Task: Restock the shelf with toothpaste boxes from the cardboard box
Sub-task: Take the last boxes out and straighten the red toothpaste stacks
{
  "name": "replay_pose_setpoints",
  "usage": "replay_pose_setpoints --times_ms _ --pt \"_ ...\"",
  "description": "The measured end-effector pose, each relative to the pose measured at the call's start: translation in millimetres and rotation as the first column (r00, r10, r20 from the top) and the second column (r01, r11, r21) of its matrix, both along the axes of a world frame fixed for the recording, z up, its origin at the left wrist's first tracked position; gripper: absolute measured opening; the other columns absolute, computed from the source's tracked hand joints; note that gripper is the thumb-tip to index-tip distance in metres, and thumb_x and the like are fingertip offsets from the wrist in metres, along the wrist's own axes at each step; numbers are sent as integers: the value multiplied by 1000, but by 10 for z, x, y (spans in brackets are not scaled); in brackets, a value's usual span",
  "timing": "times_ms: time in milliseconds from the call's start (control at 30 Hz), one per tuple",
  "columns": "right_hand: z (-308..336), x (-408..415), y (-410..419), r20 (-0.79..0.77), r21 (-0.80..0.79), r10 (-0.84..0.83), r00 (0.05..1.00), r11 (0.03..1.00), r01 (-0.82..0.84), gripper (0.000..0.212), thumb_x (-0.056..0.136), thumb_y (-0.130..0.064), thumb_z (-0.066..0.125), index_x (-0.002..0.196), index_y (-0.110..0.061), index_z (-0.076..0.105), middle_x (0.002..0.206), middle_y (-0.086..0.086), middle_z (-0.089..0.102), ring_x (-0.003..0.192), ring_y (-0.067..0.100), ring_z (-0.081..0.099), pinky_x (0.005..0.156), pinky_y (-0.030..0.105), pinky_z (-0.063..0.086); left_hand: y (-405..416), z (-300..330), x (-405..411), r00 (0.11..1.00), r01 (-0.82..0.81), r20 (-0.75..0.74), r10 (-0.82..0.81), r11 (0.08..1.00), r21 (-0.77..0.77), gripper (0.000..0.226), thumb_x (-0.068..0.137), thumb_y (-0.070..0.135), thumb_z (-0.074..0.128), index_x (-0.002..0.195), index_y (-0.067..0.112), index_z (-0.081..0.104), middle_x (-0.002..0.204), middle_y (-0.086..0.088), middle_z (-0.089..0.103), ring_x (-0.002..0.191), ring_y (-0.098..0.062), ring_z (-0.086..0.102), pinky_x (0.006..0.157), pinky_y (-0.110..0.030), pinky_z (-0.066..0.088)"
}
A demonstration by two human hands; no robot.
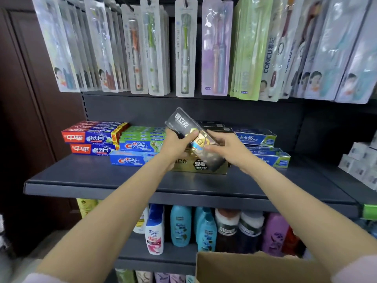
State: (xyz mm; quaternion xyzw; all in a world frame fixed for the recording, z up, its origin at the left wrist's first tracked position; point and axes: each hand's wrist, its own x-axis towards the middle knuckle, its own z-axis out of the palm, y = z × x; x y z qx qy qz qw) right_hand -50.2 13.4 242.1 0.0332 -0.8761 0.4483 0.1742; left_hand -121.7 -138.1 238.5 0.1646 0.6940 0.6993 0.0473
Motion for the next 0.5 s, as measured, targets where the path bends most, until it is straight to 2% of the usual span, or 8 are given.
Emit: replay_pose_setpoints --times_ms 33,67,100,133,200,333,400,500 --pt "51 -40 56 -23 138 -66 998 988 68 58 86 -19 65 140 -19 44 132 0 58 120 14 53 104 30 42 -31 -7 -61 995 -91 -50 89 995 -40 101 69 39 80 145 12 19 143 -9 45 124 -26 52 100 -49 46" --pt "97 -79 101 -43 272 -118 992 954 125 59 87 -21 64 142 -24 41 137 2 53 125 19 48 107 36 38 -67 -1 -86 976 -184 -134 170 977 -107 113 69 35 82 150 15 6 151 -9 32 135 -26 39 110 -47 35" --pt "131 -118 133 -59 402 -158 986 900 169 59 89 -23 62 142 -30 39 138 3 50 128 22 44 108 40 35 -90 -12 -126 949 -258 -228 217 952 -167 115 71 29 81 151 17 -1 154 -11 23 140 -26 30 114 -43 29" --pt "146 -168 162 -79 507 -180 980 840 195 58 90 -23 61 142 -34 37 138 2 48 129 23 42 109 44 32 -108 -24 -164 922 -301 -317 224 928 -219 113 73 25 80 151 19 -1 154 -12 22 140 -26 28 113 -40 28" --pt "159 -248 175 -106 626 -199 974 748 221 57 91 -23 59 141 -38 37 140 -1 46 130 22 40 113 48 26 -116 -17 -229 886 -325 -431 174 895 -306 101 75 22 78 151 21 12 147 -12 31 135 -25 36 108 -37 33" --pt "-10 -345 175 -223 666 -269 937 660 347 42 93 -27 56 133 -34 50 138 -2 46 128 20 39 110 41 30 -79 -82 -367 838 -377 -543 51 774 -509 62 82 24 72 137 21 45 134 -10 47 121 -25 49 101 -37 41" --pt "-133 -348 168 -219 663 -300 928 652 368 43 93 -26 55 135 -32 48 136 0 46 127 20 40 104 38 36 -67 -135 -399 832 -391 -555 2 711 -585 53 85 22 69 134 18 50 135 -8 45 120 -24 51 100 -35 41" --pt "-198 -324 156 -214 647 -296 931 671 362 49 93 -21 55 139 -30 43 137 0 45 128 20 41 103 36 39 -62 -181 -415 819 -406 -573 -21 686 -605 51 88 20 65 136 18 49 137 -5 43 120 -23 50 99 -34 42"
